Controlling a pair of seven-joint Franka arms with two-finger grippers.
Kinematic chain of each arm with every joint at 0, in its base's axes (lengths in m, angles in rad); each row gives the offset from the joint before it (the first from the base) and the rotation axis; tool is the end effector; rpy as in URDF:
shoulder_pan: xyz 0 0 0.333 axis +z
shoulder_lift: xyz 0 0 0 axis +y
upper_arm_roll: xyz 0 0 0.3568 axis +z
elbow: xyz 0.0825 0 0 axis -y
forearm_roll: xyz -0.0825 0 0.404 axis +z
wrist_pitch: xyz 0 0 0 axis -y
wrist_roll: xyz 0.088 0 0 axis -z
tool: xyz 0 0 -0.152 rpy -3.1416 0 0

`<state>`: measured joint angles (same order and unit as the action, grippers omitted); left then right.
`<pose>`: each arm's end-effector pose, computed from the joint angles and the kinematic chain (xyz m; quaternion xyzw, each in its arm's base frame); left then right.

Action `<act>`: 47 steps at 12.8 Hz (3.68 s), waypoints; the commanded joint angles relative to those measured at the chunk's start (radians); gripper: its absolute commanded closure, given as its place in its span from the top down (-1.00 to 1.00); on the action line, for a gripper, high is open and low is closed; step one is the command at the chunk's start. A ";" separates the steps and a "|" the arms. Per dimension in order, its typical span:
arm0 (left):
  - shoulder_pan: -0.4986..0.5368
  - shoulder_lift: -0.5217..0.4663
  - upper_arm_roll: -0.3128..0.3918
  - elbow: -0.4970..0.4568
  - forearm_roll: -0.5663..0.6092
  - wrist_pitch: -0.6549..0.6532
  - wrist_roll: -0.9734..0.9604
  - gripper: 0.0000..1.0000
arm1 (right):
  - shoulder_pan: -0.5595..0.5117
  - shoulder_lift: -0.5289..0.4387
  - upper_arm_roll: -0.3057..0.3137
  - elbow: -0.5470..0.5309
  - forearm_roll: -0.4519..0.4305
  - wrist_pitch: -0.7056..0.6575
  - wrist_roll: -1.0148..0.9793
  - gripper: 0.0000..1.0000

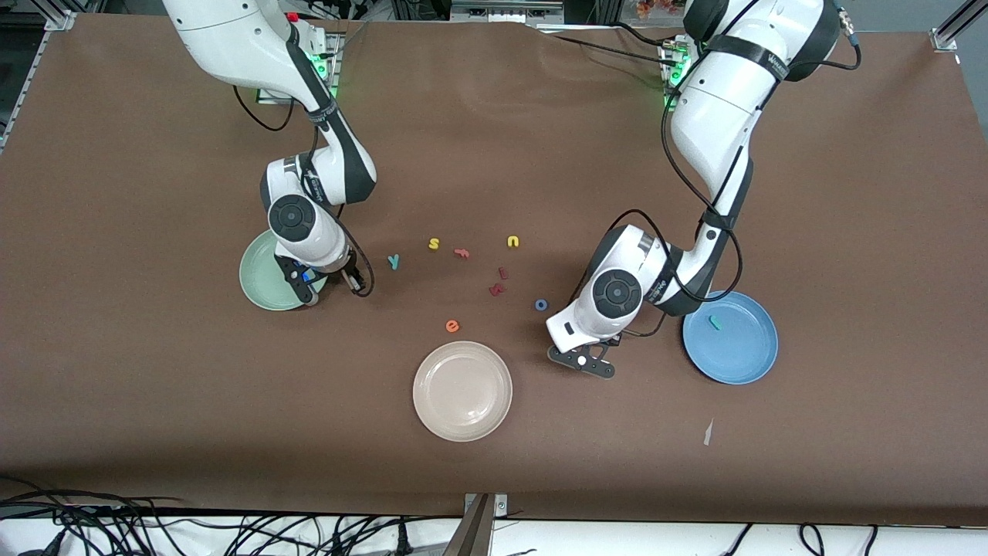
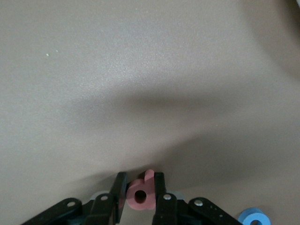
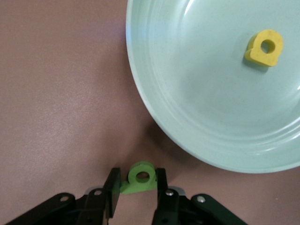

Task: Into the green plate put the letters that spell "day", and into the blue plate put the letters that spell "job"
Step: 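Grasp the green letter with the right gripper while the left gripper grasps pink, then drop the green letter on the green plate while the left gripper drops pink, then grasp the teal y with the right gripper while the left gripper grasps blue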

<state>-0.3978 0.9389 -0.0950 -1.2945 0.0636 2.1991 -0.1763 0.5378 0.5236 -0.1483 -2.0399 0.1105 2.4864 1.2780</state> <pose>0.7047 -0.3553 0.1408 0.9873 -0.1579 -0.0186 0.0075 0.5701 0.2354 0.1525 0.8861 -0.4622 -0.0192 0.0289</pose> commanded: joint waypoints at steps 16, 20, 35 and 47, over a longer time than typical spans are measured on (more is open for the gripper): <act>0.353 -0.106 0.009 -0.019 0.119 -0.384 0.727 0.60 | -0.009 -0.229 -0.214 -0.198 0.017 -0.209 -0.475 -0.65; 0.336 -0.117 0.000 0.000 0.000 -0.386 0.556 1.00 | -0.009 -0.180 -0.214 -0.224 0.018 -0.172 -0.483 0.85; -0.058 -0.117 -0.014 -0.161 -0.041 0.117 -0.477 1.00 | 0.039 0.015 0.076 0.061 0.113 -0.119 -0.555 0.99; -0.125 -0.112 -0.011 -0.204 0.031 0.122 -0.571 0.22 | 0.054 0.039 0.076 0.060 0.113 -0.060 -0.548 -0.32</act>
<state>-0.5065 0.8387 -0.1204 -1.4939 0.0657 2.3423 -0.7255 0.5898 0.5472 -0.0708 -1.9895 0.2148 2.4195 0.7430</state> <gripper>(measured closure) 0.326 0.612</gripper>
